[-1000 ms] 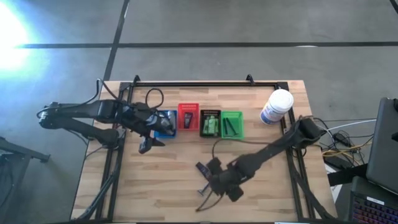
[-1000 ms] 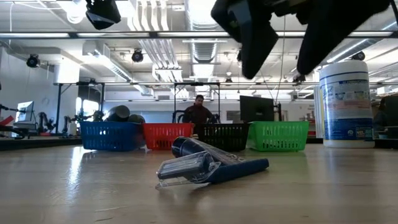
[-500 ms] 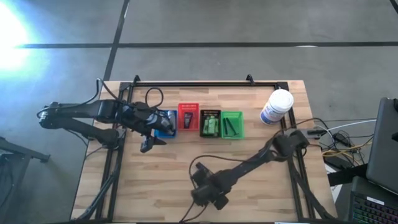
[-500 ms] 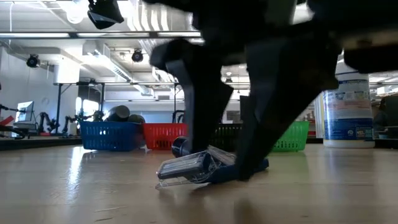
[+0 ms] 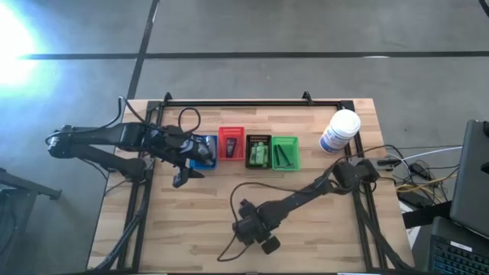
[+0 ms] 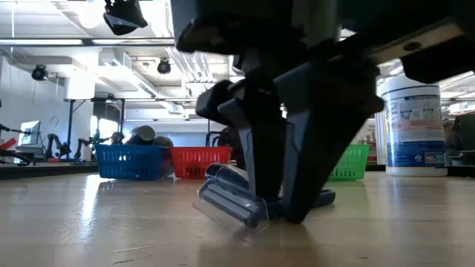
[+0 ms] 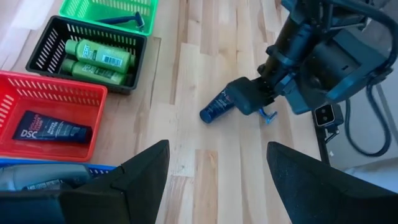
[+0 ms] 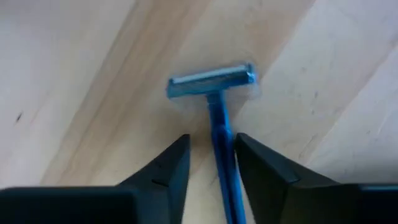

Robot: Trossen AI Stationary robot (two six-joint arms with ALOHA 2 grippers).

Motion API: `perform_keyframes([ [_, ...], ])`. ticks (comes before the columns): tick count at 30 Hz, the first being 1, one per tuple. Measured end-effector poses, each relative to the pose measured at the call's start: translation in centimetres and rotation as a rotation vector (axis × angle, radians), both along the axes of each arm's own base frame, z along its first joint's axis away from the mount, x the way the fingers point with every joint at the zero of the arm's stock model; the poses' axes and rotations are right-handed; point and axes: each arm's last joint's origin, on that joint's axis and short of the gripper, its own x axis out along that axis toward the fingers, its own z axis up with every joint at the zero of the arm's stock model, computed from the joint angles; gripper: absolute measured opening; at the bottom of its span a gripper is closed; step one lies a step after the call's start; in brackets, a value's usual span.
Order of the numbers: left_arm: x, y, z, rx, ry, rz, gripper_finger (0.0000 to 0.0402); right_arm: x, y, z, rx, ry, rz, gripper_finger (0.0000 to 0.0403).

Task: Pick & Place Travel size toiletries
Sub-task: Put the blue razor into the green bin

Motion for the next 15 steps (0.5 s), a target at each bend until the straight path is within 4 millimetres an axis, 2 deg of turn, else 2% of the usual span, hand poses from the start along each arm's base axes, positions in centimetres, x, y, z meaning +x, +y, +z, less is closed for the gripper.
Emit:
perform_keyframes([
  [8, 0.0, 0.0, 0.0, -0.025, 0.006, 0.018, 0.0275, 0.4, -1.0, 0.5, -0.008, 0.009, -0.078, 0.0025],
  [12, 0.0, -0.1, 0.0, -0.033, 0.009, 0.025, 0.0275, 0.3, -1.2, 1.7, -0.056, -0.017, -0.119, 0.0022],
  [15, 0.0, -0.1, 0.0, -0.039, 0.01, 0.03, 0.0275, -0.1, -1.6, 3.6, -0.044, -0.035, -0.184, 0.0023],
])
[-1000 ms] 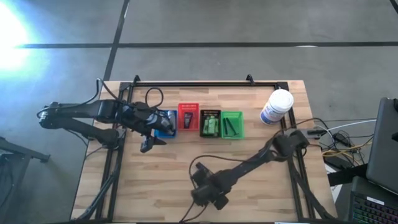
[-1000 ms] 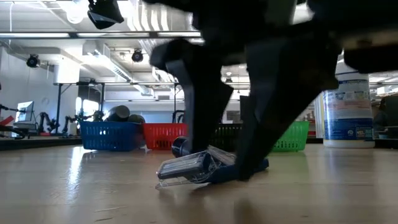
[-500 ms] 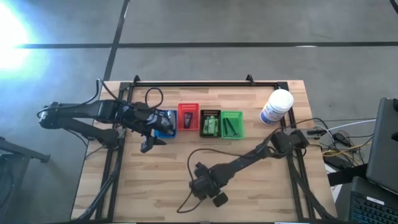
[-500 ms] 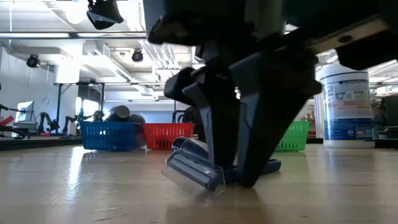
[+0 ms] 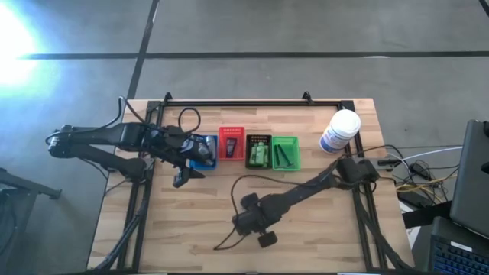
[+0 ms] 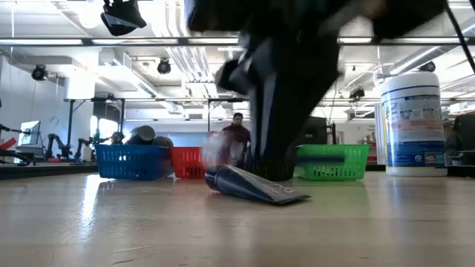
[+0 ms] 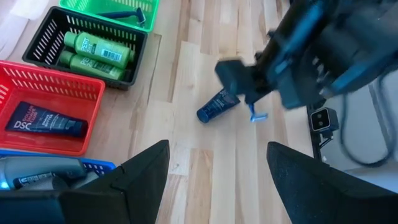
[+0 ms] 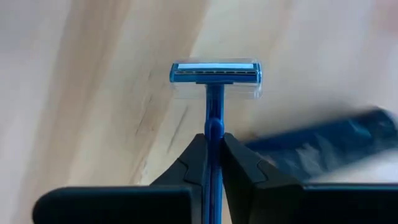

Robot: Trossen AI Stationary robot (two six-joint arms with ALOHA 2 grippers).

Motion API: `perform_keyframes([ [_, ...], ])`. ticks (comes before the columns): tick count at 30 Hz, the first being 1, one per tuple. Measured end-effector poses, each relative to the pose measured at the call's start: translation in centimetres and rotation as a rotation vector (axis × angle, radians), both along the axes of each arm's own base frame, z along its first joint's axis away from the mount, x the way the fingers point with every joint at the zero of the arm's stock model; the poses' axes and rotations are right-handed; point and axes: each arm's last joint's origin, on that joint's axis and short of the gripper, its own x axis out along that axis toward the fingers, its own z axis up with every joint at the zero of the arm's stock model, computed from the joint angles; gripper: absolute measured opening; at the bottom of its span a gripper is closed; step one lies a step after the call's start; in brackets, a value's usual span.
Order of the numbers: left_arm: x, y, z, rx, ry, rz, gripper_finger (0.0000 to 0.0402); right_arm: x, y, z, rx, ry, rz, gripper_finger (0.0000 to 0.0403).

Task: Pick & Place Travel size toiletries
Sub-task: Put the blue razor into the green bin

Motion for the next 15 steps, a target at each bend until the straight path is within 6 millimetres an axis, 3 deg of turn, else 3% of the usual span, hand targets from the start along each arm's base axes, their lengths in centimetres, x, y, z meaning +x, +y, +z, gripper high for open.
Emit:
perform_keyframes([
  [4, 0.0, 0.0, 0.0, 0.0, 0.0, 0.0, 0.0275, -1.2, -0.4, 2.3, 0.013, -0.006, -0.122, 0.0023],
  [8, 0.0, 0.0, -0.1, 0.01, 0.0, -0.009, 0.0275, -3.1, -1.5, 4.7, 0.028, -0.03, -0.385, 0.0023],
  [11, 0.0, 0.0, -0.1, 0.029, -0.005, -0.024, 0.0275, -5.2, -3.0, 7.1, 0.033, -0.085, -0.695, 0.0023],
  [15, 0.1, 0.0, -0.4, 0.045, -0.003, -0.033, 0.0275, -8.3, -6.1, 8.3, 0.074, -0.152, -1.242, 0.0023],
])
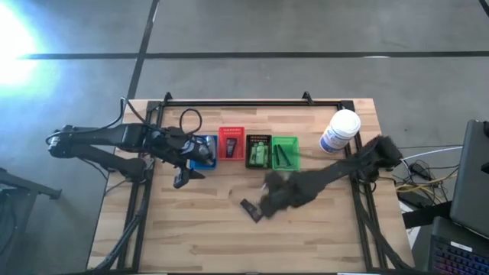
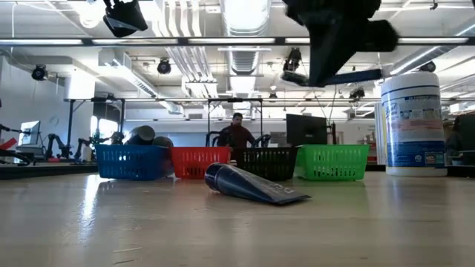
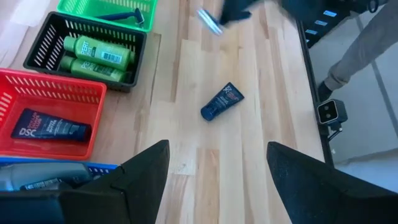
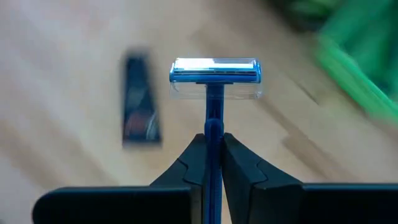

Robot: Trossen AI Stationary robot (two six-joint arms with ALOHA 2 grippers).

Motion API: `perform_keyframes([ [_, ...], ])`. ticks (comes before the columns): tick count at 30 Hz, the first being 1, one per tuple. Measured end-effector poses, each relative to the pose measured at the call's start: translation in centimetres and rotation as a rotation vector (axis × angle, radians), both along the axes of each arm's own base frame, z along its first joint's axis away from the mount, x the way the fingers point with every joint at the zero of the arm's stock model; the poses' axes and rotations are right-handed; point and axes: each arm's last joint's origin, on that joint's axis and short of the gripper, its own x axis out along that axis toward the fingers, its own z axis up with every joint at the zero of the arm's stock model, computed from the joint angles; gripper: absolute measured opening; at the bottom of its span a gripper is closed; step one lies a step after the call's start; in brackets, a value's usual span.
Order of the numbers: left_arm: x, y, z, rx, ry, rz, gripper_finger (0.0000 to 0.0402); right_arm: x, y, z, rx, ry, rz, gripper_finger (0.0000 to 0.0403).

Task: Pick & Place Travel size toiletries
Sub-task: Put the blue razor into the green bin

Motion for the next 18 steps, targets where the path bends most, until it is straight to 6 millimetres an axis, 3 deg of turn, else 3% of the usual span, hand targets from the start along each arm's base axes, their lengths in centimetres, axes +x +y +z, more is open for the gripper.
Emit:
perform_keyframes([
  [3, 0.1, 0.0, 0.0, 0.012, -0.008, -0.011, 0.0275, -1.9, -3.0, 0.5, 0.05, -0.085, -0.325, 0.0024],
  [7, 0.3, 0.0, 0.1, 0.022, -0.023, -0.02, 0.0275, -4.0, -6.8, 0.1, 0.015, -0.134, -0.547, 0.0024],
  [10, 0.3, 0.0, 0.1, 0.044, -0.026, -0.039, 0.0275, -5.6, -9.8, 0.5, 0.017, -0.176, -0.644, 0.0024],
  [18, 0.3, 0.0, 0.0, 0.115, -0.04, -0.1, 0.0275, -6.8, -15.3, -2.6, 0.096, -0.209, -0.726, 0.0024],
])
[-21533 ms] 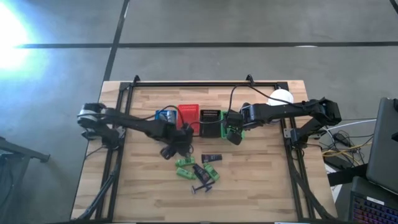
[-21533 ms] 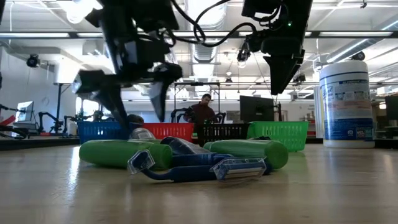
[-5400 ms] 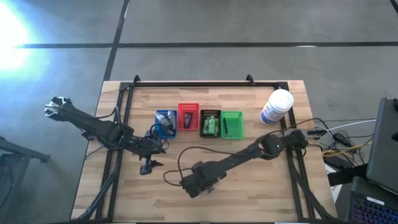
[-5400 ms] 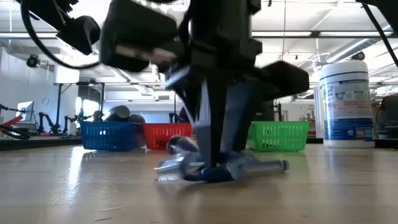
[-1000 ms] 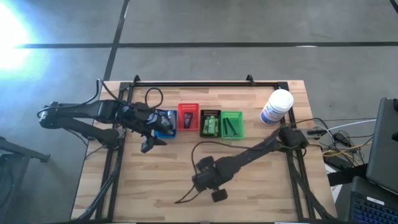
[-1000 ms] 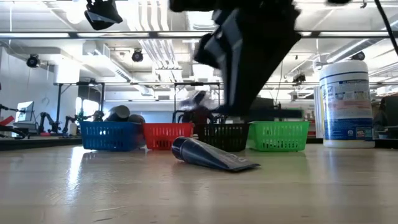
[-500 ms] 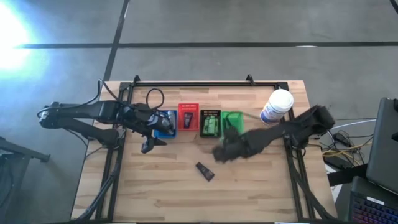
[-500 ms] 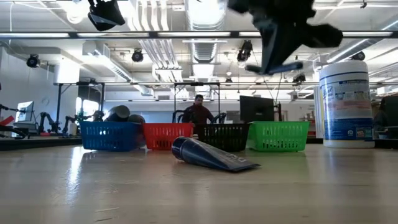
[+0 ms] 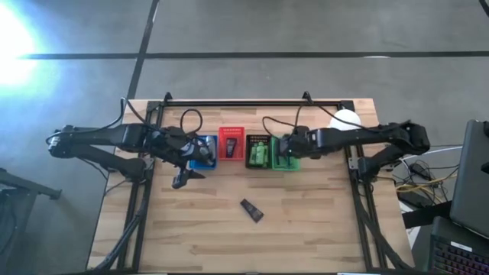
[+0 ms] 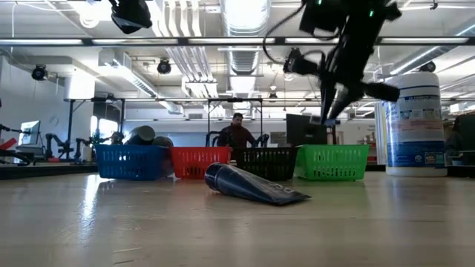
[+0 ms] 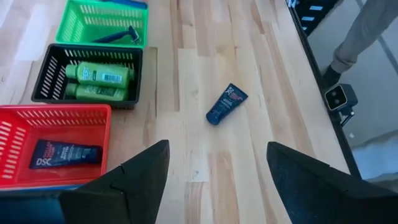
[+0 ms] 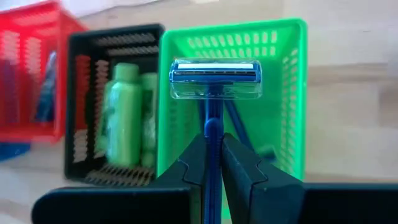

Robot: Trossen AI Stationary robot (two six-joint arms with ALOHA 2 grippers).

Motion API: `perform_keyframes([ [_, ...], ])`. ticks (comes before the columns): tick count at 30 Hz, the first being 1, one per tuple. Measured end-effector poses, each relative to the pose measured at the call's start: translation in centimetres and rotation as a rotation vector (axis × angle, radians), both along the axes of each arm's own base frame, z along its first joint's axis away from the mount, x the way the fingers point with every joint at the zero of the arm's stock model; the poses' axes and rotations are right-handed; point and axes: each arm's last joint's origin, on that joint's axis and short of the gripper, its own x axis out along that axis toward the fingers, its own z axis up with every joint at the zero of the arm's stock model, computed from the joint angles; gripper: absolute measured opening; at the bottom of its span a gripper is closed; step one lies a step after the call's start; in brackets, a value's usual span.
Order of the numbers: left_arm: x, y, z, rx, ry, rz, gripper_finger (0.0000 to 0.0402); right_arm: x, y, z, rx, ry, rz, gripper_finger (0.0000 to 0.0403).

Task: Pick & Place Travel size toiletries
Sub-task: Put the blue razor into the green bin, then put the blue shaving cream into the red bin

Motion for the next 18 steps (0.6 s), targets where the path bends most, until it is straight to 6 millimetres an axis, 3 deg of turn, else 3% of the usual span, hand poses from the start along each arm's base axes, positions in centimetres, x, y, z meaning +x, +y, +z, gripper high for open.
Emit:
perform_keyframes([
  [7, 0.0, 0.0, 0.0, 0.0, 0.0, -0.001, 0.0275, 0.0, -1.4, -2.6, 0.032, 0.06, -0.02, 0.0043],
  [14, 0.0, 0.0, -0.3, 0.02, 0.003, -0.025, 0.0276, 0.3, -1.6, -3.7, 0.04, 0.112, 0.033, 0.0117],
  [18, 0.3, 0.0, -1.1, 0.064, 0.022, -0.07, 0.028, 1.0, -1.6, -2.9, 0.013, 0.103, 0.102, 0.0167],
])
